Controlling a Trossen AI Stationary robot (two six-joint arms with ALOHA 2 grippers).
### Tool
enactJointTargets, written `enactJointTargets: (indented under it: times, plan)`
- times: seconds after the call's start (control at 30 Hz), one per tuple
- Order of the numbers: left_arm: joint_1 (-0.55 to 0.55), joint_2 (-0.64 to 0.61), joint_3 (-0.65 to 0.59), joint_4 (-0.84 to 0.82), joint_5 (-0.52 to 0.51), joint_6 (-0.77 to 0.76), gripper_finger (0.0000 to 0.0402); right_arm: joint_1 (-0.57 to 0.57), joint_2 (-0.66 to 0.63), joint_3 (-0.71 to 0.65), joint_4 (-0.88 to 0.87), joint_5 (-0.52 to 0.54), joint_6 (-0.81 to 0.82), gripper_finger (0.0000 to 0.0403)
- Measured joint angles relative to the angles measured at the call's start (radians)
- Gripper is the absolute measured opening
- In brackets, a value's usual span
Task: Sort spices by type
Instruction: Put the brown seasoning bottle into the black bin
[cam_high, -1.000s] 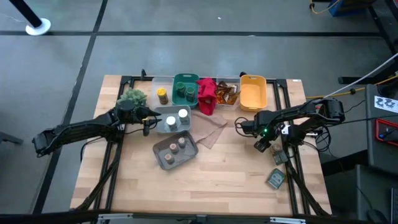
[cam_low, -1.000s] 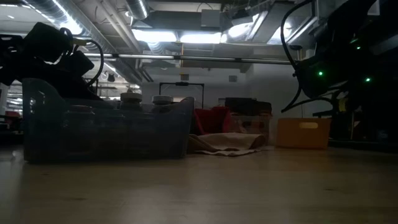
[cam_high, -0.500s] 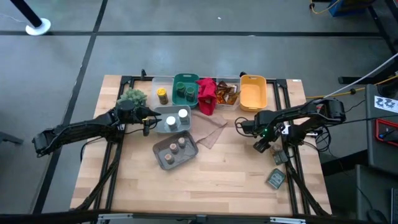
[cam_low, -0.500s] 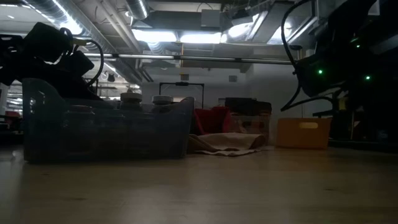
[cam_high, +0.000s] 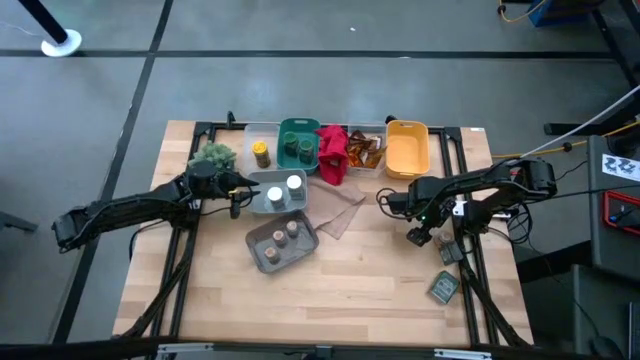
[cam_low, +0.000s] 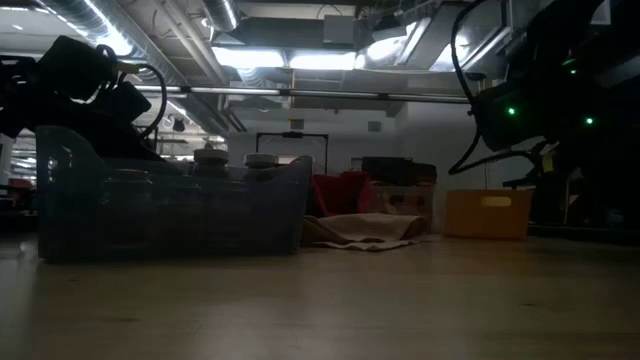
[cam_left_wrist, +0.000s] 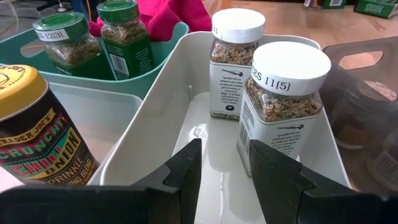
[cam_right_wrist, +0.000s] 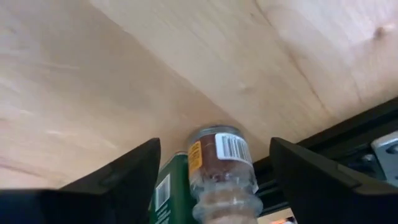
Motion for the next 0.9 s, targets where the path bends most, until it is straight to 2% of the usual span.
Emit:
enactJointTargets:
  times: [0.2,0.43,0.67,0.9]
  plan:
    - [0.0,0.0,0.0,0.0,0.0,0.006,0.0127,0.001,0.0,0.089,-0.102,0.046,-0.035,0.0303]
    - [0.0,0.0,0.0,0.001,-0.002,-0.014,0.0127,0.015,0.011,0.126,-0.202,0.063,-0.047,0.0303]
    - [0.0,0.0,0.0,0.0,-0.001,-0.001,0.0127,0.121,0.023,0.126,-0.207,0.034,-0.043,0.0303]
    - [0.0,0.0,0.0,0.0,0.0,0.007,0.0127,0.215,0.087,0.125,-0.203,0.043,-0.023,0.0303]
